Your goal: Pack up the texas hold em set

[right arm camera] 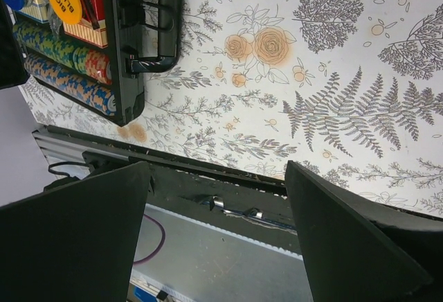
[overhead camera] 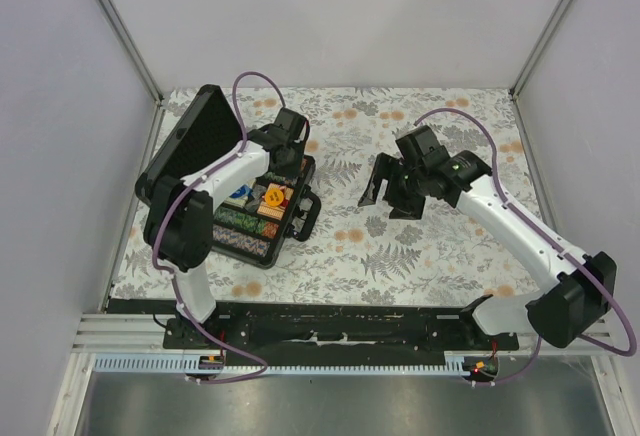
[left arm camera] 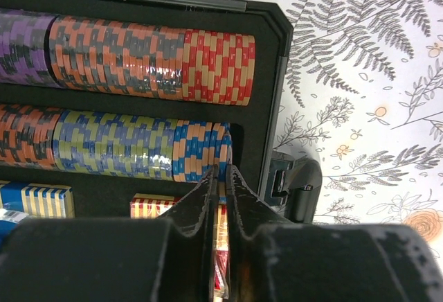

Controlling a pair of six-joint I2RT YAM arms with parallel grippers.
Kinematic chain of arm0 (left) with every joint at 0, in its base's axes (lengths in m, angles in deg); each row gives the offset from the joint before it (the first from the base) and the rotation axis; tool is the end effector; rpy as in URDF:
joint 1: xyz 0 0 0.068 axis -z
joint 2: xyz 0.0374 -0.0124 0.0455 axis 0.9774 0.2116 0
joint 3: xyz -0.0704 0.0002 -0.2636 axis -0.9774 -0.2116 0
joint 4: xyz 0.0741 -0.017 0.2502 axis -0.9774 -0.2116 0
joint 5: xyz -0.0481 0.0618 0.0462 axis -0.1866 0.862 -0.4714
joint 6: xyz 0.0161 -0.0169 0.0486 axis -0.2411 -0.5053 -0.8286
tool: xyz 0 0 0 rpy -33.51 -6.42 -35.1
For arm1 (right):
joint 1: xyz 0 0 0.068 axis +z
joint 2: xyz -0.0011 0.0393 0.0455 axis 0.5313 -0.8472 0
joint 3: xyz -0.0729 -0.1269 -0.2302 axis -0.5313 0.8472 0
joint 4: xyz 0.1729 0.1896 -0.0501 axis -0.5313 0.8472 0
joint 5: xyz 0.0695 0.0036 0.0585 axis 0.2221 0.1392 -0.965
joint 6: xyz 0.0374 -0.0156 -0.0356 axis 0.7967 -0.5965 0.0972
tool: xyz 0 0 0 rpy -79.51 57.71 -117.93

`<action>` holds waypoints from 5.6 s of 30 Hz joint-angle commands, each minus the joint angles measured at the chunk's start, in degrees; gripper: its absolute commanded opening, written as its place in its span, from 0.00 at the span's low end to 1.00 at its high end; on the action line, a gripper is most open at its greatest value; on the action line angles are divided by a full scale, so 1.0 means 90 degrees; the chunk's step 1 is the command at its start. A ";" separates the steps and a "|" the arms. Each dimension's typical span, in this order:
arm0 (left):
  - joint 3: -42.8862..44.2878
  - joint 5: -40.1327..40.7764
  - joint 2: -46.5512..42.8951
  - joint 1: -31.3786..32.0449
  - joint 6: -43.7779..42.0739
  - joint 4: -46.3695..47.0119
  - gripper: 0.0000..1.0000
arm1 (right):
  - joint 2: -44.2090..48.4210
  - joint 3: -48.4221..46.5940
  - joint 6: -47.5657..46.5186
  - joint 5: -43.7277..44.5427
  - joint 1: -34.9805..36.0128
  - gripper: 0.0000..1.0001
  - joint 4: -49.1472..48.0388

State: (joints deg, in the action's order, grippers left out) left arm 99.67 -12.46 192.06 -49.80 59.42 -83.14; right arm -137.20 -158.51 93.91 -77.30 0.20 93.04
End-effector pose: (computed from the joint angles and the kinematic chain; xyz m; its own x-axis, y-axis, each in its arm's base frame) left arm 0.3531 -0.1823 0.2333 -0.8178 0.1705 -0.5496 0.2161 0.9762 -0.0187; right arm 0.2228 0.1475 0.3223 -0.9188 0.2860 -0.2720 0.1202 0.8593 0.4972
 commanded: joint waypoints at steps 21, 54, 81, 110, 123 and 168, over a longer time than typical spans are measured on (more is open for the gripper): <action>0.0537 -0.0294 -0.1117 -0.0053 -0.0360 -0.0091 0.43 | -0.0015 0.0058 -0.0302 0.0090 -0.0287 0.87 0.0168; 0.1816 0.1657 -0.3042 -0.0053 -0.1365 -0.1547 0.84 | 0.0630 0.0703 -0.0781 0.2074 -0.1733 0.98 0.1507; 0.2872 0.3543 -0.2437 -0.1000 -0.1580 -0.2670 0.92 | 0.0825 0.1367 -0.1250 0.1029 -0.1742 0.98 0.0462; 0.1056 0.2031 -0.2183 -0.2592 -0.0409 -0.2524 0.82 | 0.0884 0.1426 -0.1182 0.0755 -0.1742 0.98 0.0550; -0.0340 0.0067 -0.2827 -0.2592 0.0284 -0.1997 0.62 | 0.0699 0.1270 -0.1016 0.0589 -0.1742 0.98 0.0677; -0.2997 -0.3206 -0.4478 -0.2485 0.1662 -0.0532 0.61 | -0.1009 0.1406 0.0313 -0.0698 0.0171 0.97 -0.3604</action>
State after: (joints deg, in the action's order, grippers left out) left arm 75.12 -45.68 151.49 -72.20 73.30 -89.52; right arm -142.62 -145.07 95.79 -79.07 0.07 78.98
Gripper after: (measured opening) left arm 0.633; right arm 0.971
